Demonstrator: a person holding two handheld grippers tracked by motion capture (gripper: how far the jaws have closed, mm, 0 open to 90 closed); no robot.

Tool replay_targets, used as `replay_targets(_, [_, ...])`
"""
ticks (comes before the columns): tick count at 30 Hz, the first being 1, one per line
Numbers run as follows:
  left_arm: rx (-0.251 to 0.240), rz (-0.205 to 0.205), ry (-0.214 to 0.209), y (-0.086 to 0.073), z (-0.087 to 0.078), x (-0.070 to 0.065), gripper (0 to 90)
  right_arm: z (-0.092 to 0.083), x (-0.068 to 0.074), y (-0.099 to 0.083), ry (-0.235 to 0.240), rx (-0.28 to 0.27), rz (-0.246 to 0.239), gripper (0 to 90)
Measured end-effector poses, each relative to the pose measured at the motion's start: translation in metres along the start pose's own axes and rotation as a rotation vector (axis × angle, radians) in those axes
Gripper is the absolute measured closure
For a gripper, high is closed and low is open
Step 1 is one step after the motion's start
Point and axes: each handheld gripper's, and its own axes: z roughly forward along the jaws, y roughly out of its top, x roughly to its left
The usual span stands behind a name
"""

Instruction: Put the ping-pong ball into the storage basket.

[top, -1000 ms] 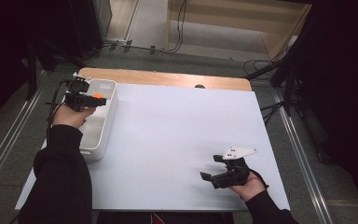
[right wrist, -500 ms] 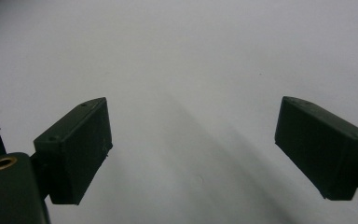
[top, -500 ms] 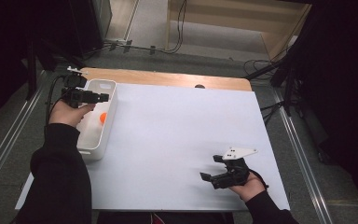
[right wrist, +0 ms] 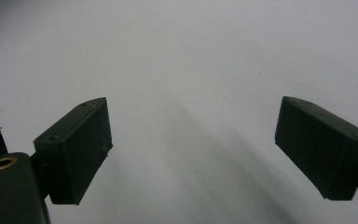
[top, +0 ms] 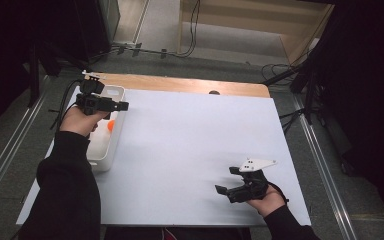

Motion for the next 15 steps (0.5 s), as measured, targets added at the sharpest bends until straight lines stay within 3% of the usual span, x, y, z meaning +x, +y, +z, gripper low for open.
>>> replay_targets(5, [0.018, 0.034, 0.003, 0.002, 0.003, -0.011, 27.2, 0.000, 0.000, 0.000, 0.002, 0.000, -0.001, 9.6])
replay_targets(15, [0.024, 0.056, -0.067, 0.003, 0.011, -0.024, 27.2, 0.000, 0.001, 0.000, 0.005, 0.001, -0.002, 9.6])
